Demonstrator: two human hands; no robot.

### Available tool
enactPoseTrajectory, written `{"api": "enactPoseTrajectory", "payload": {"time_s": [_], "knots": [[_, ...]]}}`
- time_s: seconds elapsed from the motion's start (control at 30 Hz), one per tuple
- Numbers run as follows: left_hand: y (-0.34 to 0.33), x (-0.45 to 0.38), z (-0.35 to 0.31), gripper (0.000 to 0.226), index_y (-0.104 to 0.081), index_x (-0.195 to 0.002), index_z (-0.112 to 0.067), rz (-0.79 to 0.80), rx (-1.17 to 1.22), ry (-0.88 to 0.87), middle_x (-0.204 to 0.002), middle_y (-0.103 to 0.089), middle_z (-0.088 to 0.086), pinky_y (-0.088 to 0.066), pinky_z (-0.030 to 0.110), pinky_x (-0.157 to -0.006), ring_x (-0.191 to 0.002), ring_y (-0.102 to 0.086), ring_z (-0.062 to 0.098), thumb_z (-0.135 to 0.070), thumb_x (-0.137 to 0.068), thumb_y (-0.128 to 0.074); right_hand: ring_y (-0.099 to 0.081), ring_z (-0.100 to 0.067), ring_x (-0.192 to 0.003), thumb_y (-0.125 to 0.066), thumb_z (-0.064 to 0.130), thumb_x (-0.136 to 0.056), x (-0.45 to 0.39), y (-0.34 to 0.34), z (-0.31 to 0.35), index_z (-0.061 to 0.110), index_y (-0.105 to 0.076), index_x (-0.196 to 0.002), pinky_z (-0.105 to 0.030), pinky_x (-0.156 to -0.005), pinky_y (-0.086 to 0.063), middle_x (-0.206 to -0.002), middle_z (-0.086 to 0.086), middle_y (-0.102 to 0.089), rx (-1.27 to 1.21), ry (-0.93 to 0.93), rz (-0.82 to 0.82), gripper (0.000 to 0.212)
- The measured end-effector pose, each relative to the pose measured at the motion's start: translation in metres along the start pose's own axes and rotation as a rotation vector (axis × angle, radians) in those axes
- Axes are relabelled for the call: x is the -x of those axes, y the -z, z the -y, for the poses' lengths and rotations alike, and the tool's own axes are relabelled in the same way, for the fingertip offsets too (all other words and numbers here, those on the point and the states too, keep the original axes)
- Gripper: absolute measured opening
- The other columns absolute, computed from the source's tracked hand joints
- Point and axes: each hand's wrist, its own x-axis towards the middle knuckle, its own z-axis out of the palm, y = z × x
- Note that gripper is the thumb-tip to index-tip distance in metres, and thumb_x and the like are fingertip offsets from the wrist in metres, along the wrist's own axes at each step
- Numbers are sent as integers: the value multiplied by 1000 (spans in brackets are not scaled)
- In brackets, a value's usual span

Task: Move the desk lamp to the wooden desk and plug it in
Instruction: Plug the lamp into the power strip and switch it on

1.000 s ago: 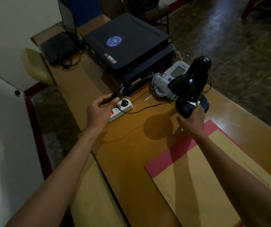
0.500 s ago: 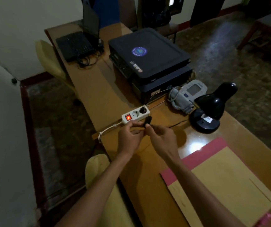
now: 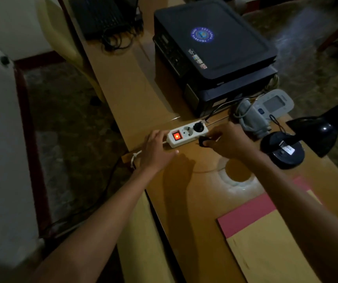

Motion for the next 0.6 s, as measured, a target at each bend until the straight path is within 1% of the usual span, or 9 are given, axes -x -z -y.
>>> {"api": "enactPoseTrajectory", "payload": {"time_s": [0.1, 0.13, 0.17, 0.23, 0.3, 0.33, 0.43, 0.5, 0.6], "knots": [[-16, -18, 8, 77, -45, -144, -23, 67, 15, -26, -144, -49, 3, -40, 43, -105, -135, -42, 24, -43, -78, -81, -61, -9, -86, -75, 22, -91, -28, 3, 11, 16, -71, -122, -12, -61, -41, -115, -3, -71, 211, 100, 35, 32], [-22, -21, 10, 81, -43, -146, -23, 77, 18, -36, -146, -48, 3, -38, 43, -107, -137, -40, 24, -43, -78, -81, -61, -9, -87, -75, 21, -91, -36, 2, 16, 16, -70, -124, -11, -61, -39, -116, -4, -71, 230, 127, 37, 34], [-27, -23, 12, 82, -42, -147, -23, 73, 23, -43, -147, -48, 3, -36, 42, -108, -138, -40, 25, -43, -78, -81, -64, -11, -91, -74, 20, -92, -43, 1, 20, 16, -67, -128, -12, -65, -43, -118, -4, -71, 231, 147, 35, 37], [-35, -27, 15, 78, -45, -143, -22, 23, 49, -56, -144, -52, 1, -32, 36, -105, -135, -43, 24, -43, -78, -81, -69, -17, -104, -74, 20, -92, -55, -3, 27, 19, -58, -135, -28, -85, -54, -119, -3, -71, 240, 180, 8, 46], [-38, -31, 18, 66, -52, -136, -23, -35, 71, -62, -136, -58, -2, -28, 30, -99, -129, -49, 21, -43, -79, -80, -67, -20, -112, -75, 21, -90, -67, -7, 30, 22, -51, -137, -42, -105, -46, -117, 0, -72, 298, 220, -22, 53], [-39, -33, 19, 61, -54, -133, -24, -55, 70, -61, -133, -60, -3, -28, 29, -98, -127, -50, 21, -42, -80, -79, -65, -21, -114, -76, 22, -90, -73, -10, 30, 24, -47, -137, -44, -109, -39, -116, 1, -71, 335, 236, -31, 55], [-37, -39, 24, 59, -58, -131, -25, -72, 60, -36, -132, -62, -2, -35, 36, -99, -128, -51, 22, -42, -79, -80, -62, -22, -116, -75, 26, -89, -86, -15, 29, 24, -41, -140, -43, -109, -32, -116, 2, -71, 391, 238, -19, 62], [-36, -42, 27, 61, -60, -131, -24, -65, 59, -24, -131, -64, -1, -37, 41, -102, -128, -51, 23, -43, -77, -81, -61, -21, -118, -76, 28, -88, -92, -18, 28, 24, -41, -140, -42, -109, -30, -117, 2, -70, 381, 233, -19, 63], [-35, -46, 29, 65, -61, -132, -25, -55, 38, -17, -130, -65, -1, -38, 42, -103, -126, -52, 22, -47, -74, -82, -61, -21, -118, -76, 27, -88, -96, -21, 30, 24, -41, -139, -40, -107, -30, -116, 4, -71, 362, 241, -28, 62]]}}
